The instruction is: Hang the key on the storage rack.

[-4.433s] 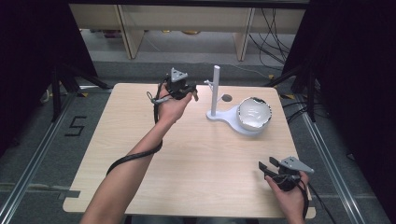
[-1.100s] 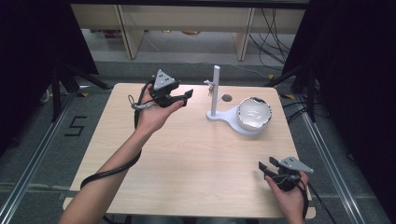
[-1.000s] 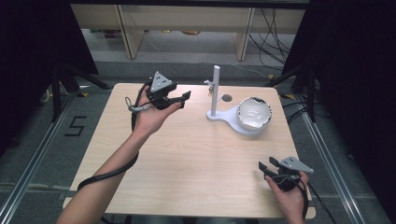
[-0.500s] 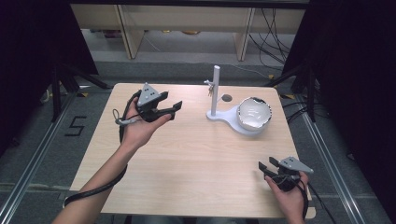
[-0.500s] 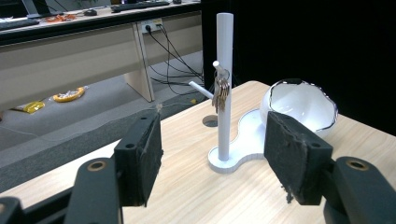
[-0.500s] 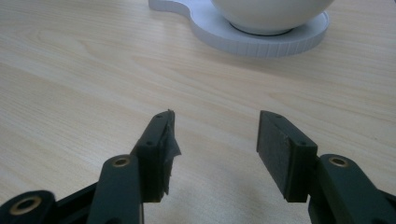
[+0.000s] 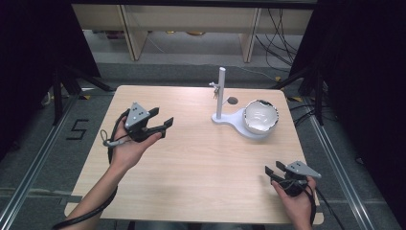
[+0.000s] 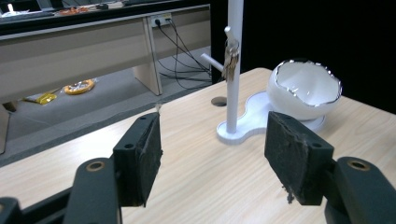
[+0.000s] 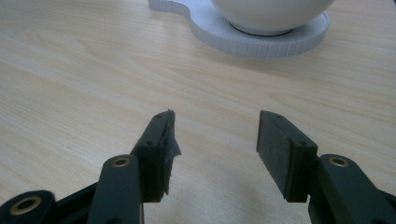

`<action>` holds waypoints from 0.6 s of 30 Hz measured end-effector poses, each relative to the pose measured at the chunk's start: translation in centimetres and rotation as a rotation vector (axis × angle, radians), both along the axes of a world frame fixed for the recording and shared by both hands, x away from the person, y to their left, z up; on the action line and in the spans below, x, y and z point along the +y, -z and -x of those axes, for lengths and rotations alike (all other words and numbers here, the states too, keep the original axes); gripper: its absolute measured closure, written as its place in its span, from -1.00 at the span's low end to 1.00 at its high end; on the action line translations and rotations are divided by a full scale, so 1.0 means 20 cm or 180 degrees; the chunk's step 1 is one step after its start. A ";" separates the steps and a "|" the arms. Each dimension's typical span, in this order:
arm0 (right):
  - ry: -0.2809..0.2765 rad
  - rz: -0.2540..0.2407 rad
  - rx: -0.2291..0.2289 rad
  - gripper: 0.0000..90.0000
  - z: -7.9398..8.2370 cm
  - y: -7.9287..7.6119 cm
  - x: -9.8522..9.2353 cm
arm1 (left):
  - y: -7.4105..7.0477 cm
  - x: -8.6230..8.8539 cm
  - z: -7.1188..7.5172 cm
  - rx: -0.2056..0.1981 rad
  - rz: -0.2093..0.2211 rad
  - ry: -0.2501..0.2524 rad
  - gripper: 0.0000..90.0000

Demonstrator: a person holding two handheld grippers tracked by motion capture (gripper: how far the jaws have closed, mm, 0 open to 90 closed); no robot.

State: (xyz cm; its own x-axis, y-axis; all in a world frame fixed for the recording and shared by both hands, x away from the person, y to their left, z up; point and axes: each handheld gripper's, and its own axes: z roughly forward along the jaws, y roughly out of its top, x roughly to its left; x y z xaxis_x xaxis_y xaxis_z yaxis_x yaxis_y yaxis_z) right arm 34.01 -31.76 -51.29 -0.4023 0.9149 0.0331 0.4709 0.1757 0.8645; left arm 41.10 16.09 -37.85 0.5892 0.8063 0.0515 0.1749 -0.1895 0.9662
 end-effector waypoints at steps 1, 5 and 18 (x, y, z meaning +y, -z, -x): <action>-0.0001 0.0001 -0.0001 0.06 0.00 0.00 0.00 | 0.01 0.02 0.01 0.0005 -0.0016 -0.0005 -0.20; -0.0001 0.0002 -0.0006 0.06 0.00 0.00 0.00 | 0.04 0.05 0.04 0.0021 0.0012 -0.0053 -0.20; 0.0003 -0.0010 -0.0010 0.06 0.00 0.00 0.00 | 0.18 0.20 0.17 0.0067 0.0056 -0.0240 -0.21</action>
